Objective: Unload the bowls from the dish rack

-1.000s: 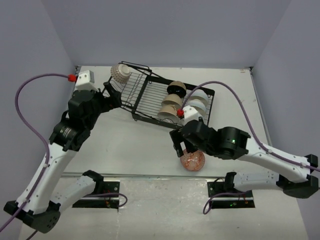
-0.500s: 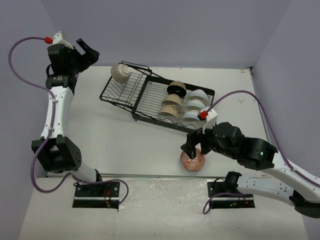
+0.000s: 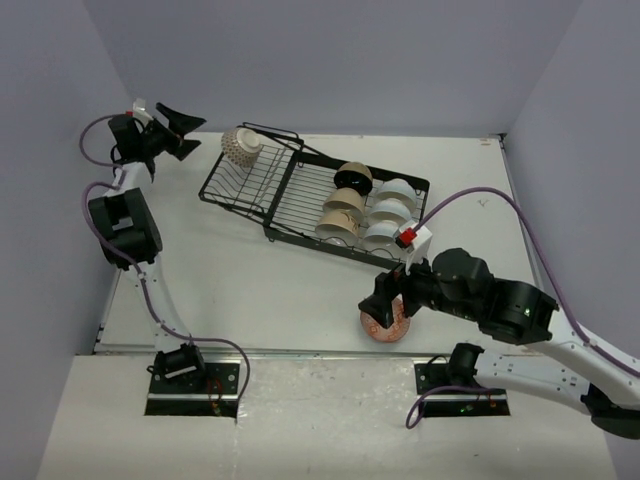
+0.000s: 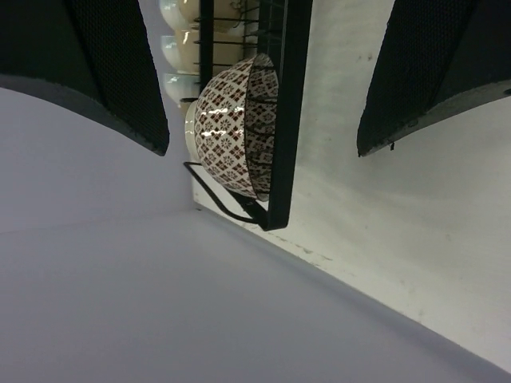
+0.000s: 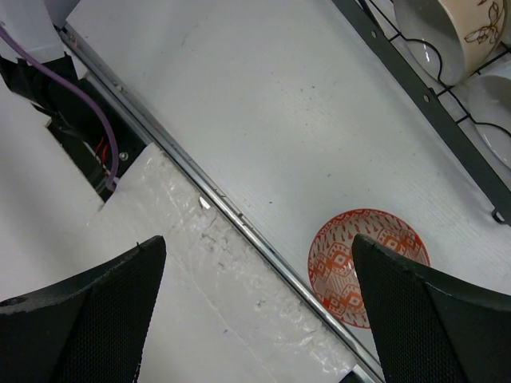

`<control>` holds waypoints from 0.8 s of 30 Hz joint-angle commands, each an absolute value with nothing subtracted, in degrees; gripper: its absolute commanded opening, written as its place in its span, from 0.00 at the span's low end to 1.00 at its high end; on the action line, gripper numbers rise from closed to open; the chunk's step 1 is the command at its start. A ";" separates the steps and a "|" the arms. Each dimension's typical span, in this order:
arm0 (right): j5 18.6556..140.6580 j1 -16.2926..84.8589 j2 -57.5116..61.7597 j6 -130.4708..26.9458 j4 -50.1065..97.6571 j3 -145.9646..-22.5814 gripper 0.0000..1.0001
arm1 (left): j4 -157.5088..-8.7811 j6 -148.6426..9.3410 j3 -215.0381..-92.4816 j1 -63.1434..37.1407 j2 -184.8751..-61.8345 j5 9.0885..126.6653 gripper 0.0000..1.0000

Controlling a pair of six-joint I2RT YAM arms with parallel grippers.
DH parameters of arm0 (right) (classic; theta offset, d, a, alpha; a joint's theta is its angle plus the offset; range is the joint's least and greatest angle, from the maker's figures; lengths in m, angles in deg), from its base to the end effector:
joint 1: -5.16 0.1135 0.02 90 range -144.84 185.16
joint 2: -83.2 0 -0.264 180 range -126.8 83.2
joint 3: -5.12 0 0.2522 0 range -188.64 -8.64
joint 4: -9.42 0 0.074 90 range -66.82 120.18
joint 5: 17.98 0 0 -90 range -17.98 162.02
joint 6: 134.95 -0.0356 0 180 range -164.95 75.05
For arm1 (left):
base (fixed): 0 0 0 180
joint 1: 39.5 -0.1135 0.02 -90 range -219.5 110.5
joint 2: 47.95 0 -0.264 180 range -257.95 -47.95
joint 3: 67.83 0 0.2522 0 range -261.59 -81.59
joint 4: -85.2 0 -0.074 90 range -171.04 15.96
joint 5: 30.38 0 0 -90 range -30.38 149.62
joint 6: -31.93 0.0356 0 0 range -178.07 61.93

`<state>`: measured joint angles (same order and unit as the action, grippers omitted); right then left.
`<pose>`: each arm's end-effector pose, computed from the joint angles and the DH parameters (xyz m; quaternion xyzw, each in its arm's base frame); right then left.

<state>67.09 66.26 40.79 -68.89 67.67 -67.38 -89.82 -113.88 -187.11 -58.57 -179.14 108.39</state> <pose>0.0702 0.1209 0.3663 -0.2521 0.8195 0.3198 0.4033 0.5133 0.1491 0.2318 -0.2495 0.7304 -0.4857 0.4103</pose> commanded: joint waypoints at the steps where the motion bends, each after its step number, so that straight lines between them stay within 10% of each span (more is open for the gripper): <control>1: 68.15 66.42 41.10 -69.55 65.72 -66.56 0.99 | -110.18 -132.53 -189.70 -58.05 -183.55 118.93 1.00; 24: 69.64 66.77 38.82 -70.88 64.75 -65.77 0.99 | -132.82 -151.68 -186.97 -55.67 -189.72 120.70 1.00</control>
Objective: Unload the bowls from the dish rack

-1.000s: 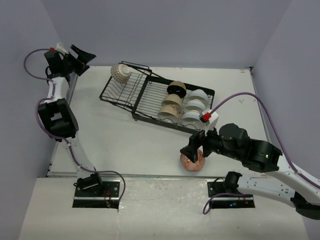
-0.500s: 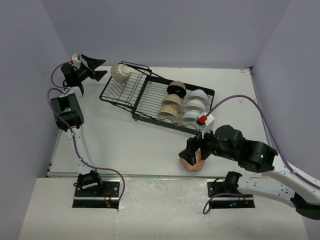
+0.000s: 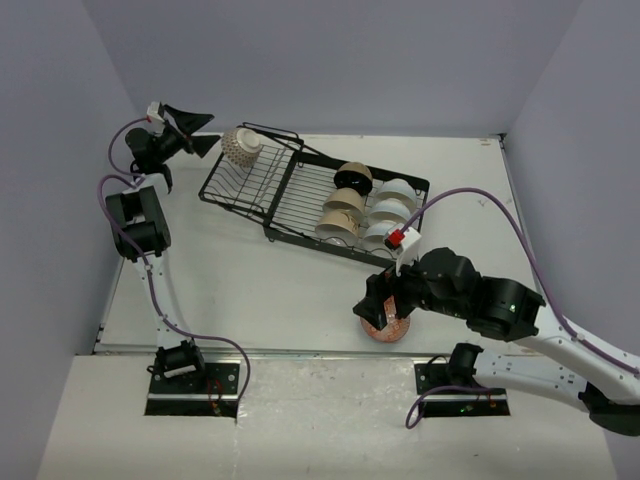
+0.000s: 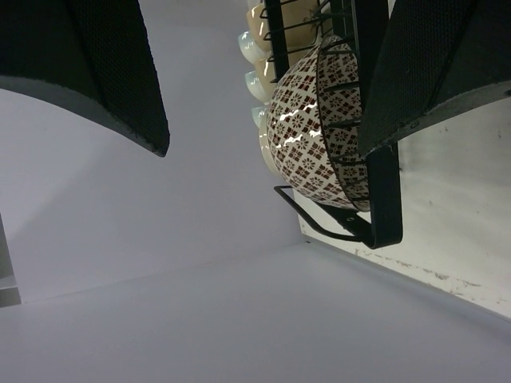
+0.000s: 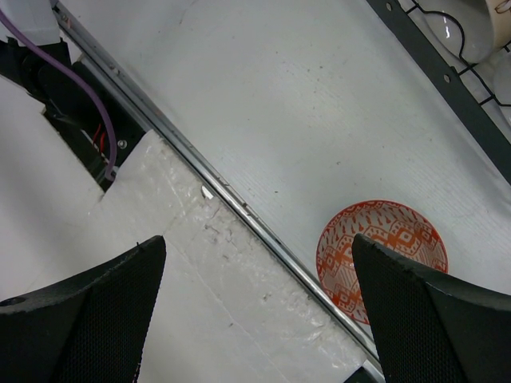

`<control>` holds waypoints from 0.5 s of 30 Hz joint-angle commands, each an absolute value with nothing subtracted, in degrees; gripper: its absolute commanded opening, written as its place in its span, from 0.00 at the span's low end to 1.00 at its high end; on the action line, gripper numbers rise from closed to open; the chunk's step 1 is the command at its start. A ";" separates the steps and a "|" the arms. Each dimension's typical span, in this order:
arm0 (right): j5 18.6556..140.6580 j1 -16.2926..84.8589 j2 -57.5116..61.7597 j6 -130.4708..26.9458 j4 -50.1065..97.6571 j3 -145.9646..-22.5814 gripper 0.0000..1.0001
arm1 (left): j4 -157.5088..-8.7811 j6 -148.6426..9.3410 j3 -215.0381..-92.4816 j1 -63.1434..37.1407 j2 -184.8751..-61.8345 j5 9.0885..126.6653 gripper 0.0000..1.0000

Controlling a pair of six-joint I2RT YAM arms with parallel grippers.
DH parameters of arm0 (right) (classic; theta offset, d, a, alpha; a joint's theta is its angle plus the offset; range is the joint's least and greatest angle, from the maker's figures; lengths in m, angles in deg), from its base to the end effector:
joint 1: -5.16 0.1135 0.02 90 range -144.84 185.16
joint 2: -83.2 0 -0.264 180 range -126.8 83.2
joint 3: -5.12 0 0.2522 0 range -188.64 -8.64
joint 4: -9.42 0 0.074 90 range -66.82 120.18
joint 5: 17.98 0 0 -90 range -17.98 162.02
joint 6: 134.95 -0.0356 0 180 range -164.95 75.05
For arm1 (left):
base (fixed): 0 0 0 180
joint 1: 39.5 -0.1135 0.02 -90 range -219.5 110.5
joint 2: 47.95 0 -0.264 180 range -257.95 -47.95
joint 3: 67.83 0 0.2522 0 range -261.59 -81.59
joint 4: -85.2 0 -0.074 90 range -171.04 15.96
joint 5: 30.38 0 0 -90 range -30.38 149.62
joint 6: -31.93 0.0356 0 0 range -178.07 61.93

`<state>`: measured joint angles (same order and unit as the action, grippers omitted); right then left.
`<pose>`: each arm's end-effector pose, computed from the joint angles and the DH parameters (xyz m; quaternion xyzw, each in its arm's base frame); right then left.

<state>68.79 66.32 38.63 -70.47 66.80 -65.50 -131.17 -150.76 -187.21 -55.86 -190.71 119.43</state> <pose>0.0751 0.1322 0.3526 -0.2535 0.8338 0.3182 0.3730 0.5376 0.1257 0.1938 -0.2131 0.6309 -0.6632 0.3415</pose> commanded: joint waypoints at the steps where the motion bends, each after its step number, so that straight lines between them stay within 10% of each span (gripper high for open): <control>1: 69.56 66.77 38.91 -70.88 64.84 -65.68 0.99 | -132.11 -150.98 -186.97 -55.59 -189.63 120.70 1.00; 15: 69.47 66.94 39.35 -70.61 63.87 -64.89 0.99 | -127.97 -152.02 -186.36 -54.53 -188.22 121.84 0.99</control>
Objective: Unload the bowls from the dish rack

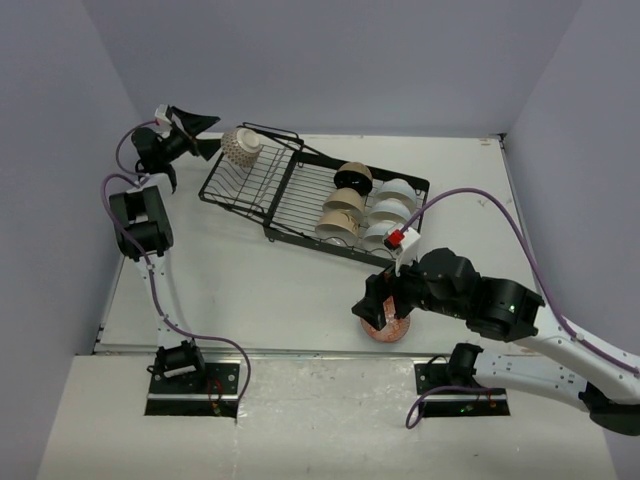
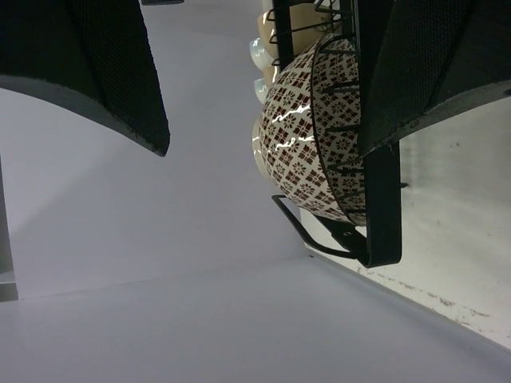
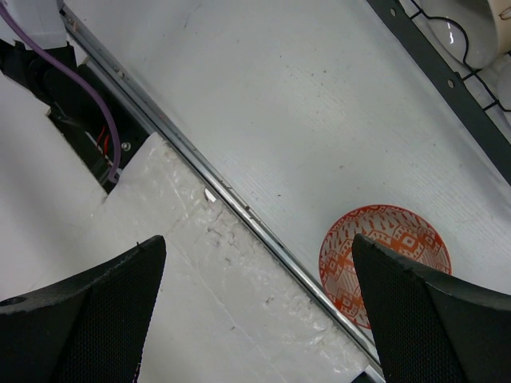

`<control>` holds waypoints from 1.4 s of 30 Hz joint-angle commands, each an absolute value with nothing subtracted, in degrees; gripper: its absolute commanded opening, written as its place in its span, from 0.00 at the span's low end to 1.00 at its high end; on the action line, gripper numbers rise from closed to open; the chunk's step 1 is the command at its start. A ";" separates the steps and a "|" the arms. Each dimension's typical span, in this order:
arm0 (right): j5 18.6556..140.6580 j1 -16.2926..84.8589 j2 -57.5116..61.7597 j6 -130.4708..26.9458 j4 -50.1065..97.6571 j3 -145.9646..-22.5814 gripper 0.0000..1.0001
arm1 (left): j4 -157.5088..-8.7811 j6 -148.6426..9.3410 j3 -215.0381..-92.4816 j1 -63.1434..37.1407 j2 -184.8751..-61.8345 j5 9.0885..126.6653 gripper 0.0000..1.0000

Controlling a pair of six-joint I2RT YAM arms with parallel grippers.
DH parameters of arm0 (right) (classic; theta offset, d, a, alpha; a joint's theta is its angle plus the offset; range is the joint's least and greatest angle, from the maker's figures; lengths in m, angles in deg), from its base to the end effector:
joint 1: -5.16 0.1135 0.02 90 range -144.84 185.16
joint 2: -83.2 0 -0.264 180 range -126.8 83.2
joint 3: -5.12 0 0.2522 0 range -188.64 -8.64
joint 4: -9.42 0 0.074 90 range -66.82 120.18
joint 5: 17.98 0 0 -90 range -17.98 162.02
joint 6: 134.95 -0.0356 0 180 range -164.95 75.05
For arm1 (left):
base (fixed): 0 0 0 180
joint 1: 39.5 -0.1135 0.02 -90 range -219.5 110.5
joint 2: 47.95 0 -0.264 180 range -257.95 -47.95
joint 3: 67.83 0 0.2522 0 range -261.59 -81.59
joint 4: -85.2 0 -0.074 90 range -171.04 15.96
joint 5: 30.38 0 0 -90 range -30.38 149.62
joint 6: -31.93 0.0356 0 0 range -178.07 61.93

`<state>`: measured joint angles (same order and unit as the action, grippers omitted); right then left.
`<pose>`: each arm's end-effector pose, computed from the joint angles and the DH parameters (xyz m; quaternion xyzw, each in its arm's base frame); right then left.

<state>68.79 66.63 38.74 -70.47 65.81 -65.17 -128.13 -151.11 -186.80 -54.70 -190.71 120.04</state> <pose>0.0748 0.1334 0.3526 -0.2546 0.8301 0.3233 0.3763 0.5401 0.1147 0.1867 -0.2271 0.6384 -0.6673 0.3092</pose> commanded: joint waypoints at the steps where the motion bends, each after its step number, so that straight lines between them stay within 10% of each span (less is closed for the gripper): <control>1: 69.38 66.94 39.52 -70.61 63.87 -64.89 0.99 | -128.24 -152.29 -186.18 -54.44 -188.14 121.84 0.99; 42: 69.91 68.44 36.18 -70.52 62.73 -65.68 0.99 | -141.06 -164.15 -181.61 -53.48 -186.11 122.28 0.98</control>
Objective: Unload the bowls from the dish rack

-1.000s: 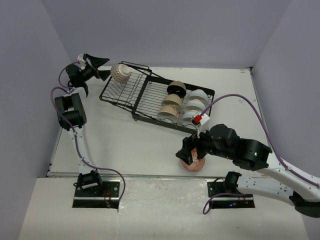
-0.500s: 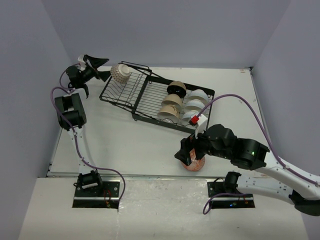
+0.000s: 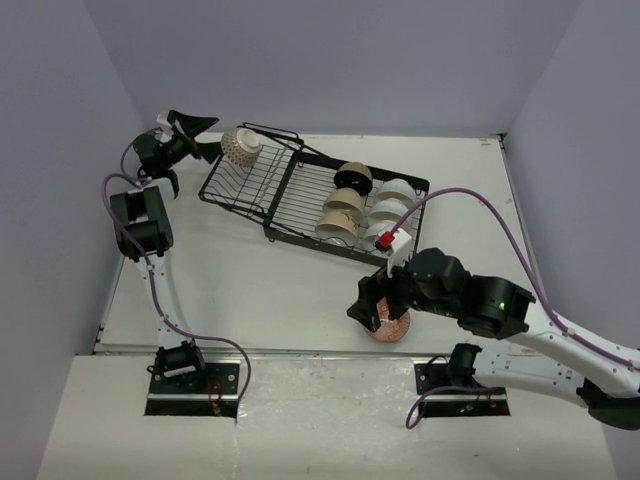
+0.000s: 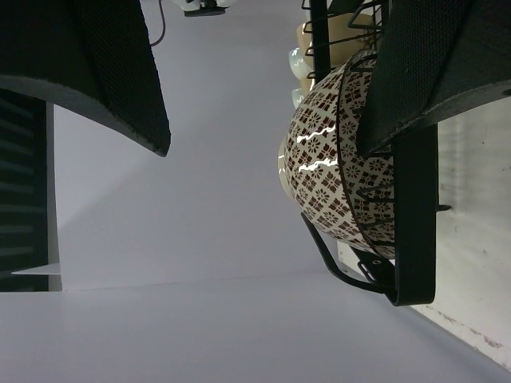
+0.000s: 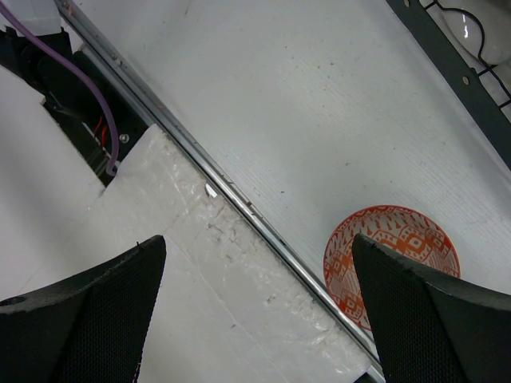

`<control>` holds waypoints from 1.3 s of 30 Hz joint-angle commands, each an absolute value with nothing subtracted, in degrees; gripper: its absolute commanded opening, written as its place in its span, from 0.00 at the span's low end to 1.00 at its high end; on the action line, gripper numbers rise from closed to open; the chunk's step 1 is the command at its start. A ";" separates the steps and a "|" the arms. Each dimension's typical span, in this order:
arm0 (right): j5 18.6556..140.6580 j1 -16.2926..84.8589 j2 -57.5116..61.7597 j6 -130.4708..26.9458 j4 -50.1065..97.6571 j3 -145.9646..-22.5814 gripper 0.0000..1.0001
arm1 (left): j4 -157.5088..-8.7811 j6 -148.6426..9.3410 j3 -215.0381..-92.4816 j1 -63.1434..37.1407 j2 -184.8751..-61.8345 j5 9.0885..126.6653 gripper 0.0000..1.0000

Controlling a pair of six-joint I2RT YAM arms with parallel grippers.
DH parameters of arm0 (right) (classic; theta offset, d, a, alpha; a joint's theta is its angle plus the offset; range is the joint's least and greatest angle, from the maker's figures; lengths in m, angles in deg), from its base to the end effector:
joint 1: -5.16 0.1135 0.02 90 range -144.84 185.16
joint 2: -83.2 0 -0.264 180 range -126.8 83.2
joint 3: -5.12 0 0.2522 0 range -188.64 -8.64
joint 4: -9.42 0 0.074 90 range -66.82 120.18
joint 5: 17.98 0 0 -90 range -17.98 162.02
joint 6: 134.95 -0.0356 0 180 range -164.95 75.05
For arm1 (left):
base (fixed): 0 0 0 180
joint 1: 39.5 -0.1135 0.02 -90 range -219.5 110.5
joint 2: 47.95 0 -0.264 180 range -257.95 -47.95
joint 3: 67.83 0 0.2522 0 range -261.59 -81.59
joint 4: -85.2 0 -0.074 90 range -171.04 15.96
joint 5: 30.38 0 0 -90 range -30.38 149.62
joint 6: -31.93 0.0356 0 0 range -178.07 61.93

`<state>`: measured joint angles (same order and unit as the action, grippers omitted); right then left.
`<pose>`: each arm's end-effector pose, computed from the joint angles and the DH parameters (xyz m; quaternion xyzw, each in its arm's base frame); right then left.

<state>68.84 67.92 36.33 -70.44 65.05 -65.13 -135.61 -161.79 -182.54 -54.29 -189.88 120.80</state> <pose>0.0767 0.1446 0.3478 -0.2670 0.8337 0.3186 0.3634 0.5308 0.1079 0.1824 -0.2531 0.6159 -0.6985 0.2623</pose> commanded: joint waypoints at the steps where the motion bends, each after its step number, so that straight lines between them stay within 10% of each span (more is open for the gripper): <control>1: 69.91 68.44 36.18 -70.52 62.82 -65.59 0.99 | -141.59 -164.59 -181.52 -53.30 -186.29 122.28 0.98; 14: 70.43 68.88 35.66 -70.52 62.38 -65.33 0.99 | -144.59 -166.53 -180.03 -52.69 -185.85 122.02 0.94; 39: 70.61 69.40 34.07 -70.17 63.26 -65.42 0.99 | -147.31 -168.90 -179.50 -50.75 -188.57 120.17 0.57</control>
